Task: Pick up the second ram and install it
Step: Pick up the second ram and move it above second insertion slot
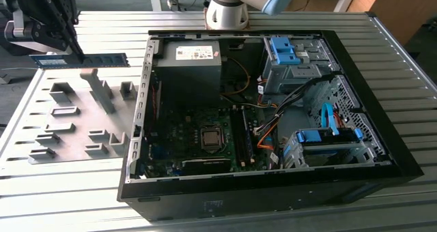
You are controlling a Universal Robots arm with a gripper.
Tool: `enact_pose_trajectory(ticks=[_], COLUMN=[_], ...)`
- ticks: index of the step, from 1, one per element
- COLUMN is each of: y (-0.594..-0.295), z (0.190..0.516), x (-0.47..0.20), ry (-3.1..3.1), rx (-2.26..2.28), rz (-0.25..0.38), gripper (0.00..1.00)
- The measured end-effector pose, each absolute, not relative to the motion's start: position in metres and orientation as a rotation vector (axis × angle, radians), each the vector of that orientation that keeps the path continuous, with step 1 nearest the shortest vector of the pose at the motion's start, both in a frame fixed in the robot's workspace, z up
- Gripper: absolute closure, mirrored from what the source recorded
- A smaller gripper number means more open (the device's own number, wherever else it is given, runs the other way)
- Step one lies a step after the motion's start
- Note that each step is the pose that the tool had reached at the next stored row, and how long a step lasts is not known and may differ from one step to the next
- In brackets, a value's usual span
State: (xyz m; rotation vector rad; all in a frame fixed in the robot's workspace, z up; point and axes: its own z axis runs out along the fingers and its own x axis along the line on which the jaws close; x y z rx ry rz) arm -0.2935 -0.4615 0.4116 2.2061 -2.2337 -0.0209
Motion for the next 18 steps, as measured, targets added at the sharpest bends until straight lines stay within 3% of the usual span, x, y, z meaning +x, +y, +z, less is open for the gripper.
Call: enact_pose_trajectory(ticks=[18], y=[-0.4615], z=[0.4117], x=[-0.2840], ry=[-2.234], rx=[2.206], rz=[-0.021], gripper=[0.86])
